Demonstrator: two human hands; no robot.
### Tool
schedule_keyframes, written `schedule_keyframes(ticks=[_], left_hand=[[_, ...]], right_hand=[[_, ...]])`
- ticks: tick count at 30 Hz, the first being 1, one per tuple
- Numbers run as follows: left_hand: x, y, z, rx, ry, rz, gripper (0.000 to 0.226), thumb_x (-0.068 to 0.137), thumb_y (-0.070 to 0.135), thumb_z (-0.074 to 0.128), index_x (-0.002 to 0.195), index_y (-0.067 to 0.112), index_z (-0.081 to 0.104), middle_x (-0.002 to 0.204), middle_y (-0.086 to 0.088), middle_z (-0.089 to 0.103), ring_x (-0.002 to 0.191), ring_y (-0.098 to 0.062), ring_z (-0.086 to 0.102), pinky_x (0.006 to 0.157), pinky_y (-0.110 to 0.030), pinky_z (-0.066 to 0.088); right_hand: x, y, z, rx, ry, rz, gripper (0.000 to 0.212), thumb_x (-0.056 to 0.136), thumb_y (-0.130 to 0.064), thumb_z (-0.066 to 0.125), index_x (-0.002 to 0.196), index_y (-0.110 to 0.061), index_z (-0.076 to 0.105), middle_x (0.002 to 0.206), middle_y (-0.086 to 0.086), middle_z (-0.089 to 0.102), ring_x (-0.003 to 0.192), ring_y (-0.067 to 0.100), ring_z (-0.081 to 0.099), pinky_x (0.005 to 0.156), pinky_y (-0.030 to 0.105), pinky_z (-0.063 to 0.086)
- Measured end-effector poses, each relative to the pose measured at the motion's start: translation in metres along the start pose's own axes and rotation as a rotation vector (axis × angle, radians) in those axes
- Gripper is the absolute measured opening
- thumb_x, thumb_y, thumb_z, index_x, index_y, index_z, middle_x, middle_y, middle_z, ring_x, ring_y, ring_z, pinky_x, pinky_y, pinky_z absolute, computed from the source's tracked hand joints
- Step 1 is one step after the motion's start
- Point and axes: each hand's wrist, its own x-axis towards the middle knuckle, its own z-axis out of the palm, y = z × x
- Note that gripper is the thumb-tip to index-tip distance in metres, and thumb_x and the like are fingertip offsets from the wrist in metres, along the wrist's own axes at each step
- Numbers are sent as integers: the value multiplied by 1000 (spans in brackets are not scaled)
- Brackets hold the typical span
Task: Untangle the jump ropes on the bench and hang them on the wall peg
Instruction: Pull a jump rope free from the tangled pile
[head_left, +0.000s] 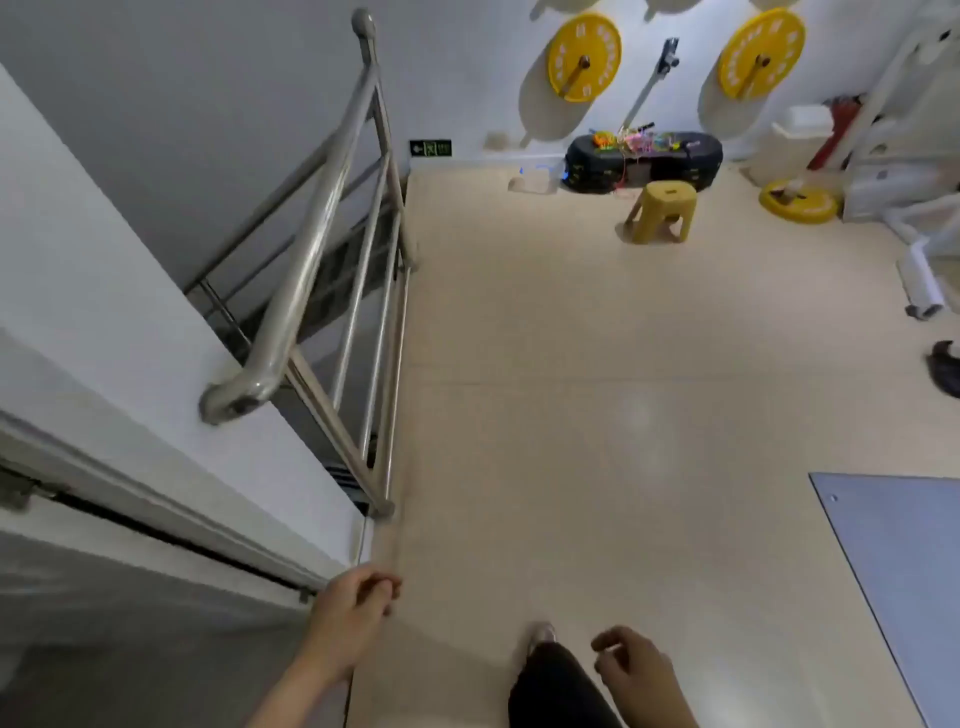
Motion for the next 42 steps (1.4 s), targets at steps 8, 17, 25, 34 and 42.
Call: schedule_keyframes(ticks=[8, 17, 25, 34, 42], left_hand=[[159, 136, 65, 321, -136, 120, 18, 105, 25, 60, 110, 36, 73, 104, 19, 72, 97, 1, 67, 85, -19, 53], [301, 334, 154, 292, -203, 113, 17, 104, 31, 61, 105, 44, 72, 100, 24, 72, 96, -3, 69, 89, -29, 57], [507, 544, 260, -52, -264, 273, 21, 103, 21, 57, 104, 29, 77, 99, 7, 78, 89, -14, 75, 81, -22, 56], [751, 775, 337, -6, -343, 303, 22, 101, 20, 56, 101, 25, 77, 95, 4, 78, 86, -17, 74, 80, -26, 56], [949, 900, 434, 361, -412, 254, 12, 99, 36, 64, 101, 39, 75, 94, 23, 73, 87, 6, 65, 76, -19, 47]], right_hand=[[163, -125, -119, 312, -3, -367, 18, 99, -20, 65, 109, -34, 71, 86, -5, 77, 83, 9, 72, 75, 25, 58], [354, -236, -292, 326, -93, -479, 20, 98, -22, 61, 112, -31, 72, 89, -3, 77, 87, 18, 73, 81, 38, 60], [563, -259, -420, 273, 69, -215, 21, 95, -17, 60, 106, -29, 74, 82, -9, 78, 80, 2, 73, 72, 24, 53], [764, -343, -608, 230, 126, -70, 20, 92, -29, 62, 107, -37, 72, 87, -12, 78, 84, 3, 72, 82, 33, 59], [990, -479, -783, 483, 225, -319, 22, 96, -24, 61, 111, -33, 73, 94, -9, 79, 89, 11, 76, 78, 22, 59]])
